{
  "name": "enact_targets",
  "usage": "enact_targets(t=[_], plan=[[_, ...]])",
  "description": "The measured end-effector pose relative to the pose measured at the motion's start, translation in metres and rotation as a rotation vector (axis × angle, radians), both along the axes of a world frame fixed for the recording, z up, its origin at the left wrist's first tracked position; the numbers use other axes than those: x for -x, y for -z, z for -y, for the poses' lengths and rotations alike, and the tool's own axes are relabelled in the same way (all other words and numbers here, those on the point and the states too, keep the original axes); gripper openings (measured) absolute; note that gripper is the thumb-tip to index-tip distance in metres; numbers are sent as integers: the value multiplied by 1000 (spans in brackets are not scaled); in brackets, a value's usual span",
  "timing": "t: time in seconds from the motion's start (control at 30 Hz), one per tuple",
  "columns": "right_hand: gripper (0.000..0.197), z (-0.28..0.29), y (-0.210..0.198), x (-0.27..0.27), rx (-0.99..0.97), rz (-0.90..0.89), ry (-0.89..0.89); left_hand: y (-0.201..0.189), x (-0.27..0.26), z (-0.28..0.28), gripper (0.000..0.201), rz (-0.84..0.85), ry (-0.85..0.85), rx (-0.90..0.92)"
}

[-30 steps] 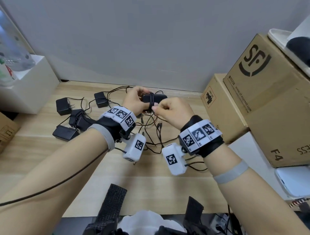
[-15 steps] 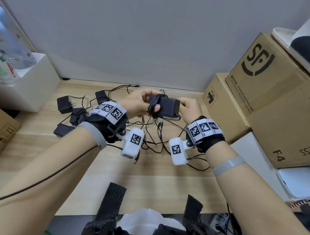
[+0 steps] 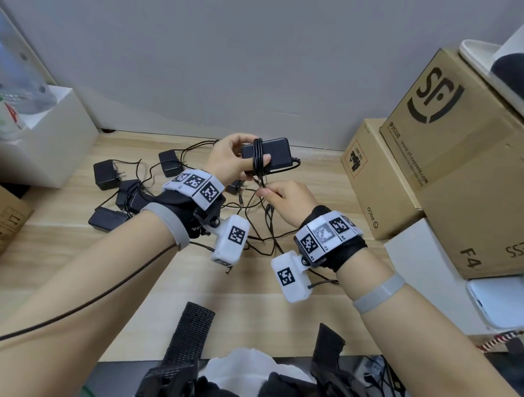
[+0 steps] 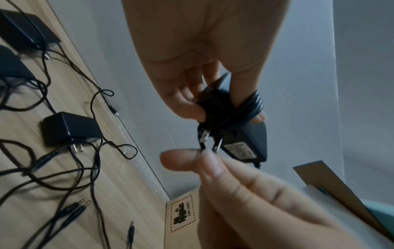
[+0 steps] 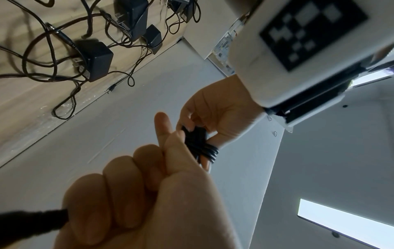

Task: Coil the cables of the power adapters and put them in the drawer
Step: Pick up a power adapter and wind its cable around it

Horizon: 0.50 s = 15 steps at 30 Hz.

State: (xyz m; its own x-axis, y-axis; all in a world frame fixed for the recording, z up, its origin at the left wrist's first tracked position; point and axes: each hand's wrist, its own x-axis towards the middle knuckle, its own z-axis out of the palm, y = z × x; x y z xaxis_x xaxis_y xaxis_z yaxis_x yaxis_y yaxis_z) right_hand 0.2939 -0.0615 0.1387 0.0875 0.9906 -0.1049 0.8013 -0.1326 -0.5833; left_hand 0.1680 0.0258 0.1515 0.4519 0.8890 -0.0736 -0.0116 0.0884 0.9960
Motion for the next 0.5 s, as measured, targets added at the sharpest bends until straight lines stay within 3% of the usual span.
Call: enact_targets(t=[0.33,0.4,0.5], plan=[[19,8,-14,-4,-152,-31,30,-1,4,6,41,-157,1,-85],[13,9,-17,-4,-243,-163,101,1,8,5,43,-187,15,-87],[22,9,-24,-3,-282,-473,129,7,11,6,42,-224,51,-71]])
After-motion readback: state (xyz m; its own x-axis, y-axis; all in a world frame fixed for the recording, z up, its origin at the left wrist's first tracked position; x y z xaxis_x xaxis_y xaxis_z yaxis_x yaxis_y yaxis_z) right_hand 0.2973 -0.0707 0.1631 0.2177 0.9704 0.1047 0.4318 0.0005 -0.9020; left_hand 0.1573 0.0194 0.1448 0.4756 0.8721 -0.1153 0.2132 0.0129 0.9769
